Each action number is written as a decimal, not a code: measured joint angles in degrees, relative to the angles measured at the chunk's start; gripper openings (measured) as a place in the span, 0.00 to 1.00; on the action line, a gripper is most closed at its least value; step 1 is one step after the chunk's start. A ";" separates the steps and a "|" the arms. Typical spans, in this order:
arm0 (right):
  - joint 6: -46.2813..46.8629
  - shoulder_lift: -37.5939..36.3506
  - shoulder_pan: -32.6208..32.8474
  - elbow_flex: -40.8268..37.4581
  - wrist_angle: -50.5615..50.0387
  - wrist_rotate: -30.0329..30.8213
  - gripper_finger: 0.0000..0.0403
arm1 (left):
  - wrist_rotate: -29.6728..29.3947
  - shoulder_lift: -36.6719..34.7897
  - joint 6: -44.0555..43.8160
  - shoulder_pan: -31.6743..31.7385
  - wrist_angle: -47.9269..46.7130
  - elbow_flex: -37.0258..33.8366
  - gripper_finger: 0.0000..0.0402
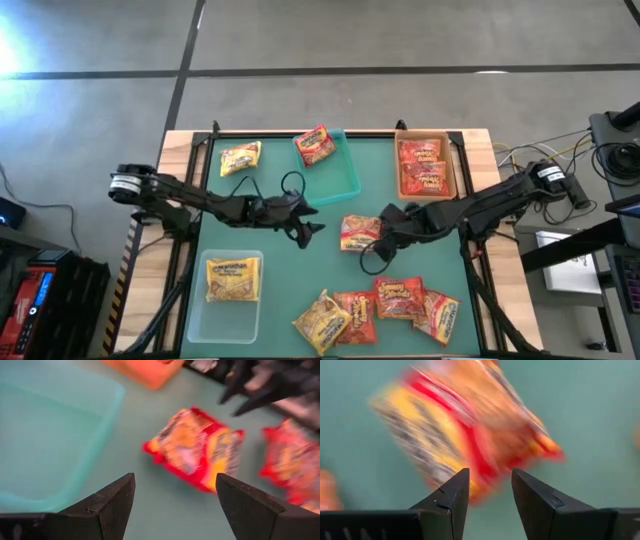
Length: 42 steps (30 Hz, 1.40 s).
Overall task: Sort Maruchan noodles
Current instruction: Put the middle right red noodle pack into the green bin
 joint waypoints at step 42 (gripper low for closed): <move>-9.18 14.27 0.21 -5.92 25.91 7.22 0.34 | 7.54 21.42 -26.02 -0.28 25.68 -0.04 0.65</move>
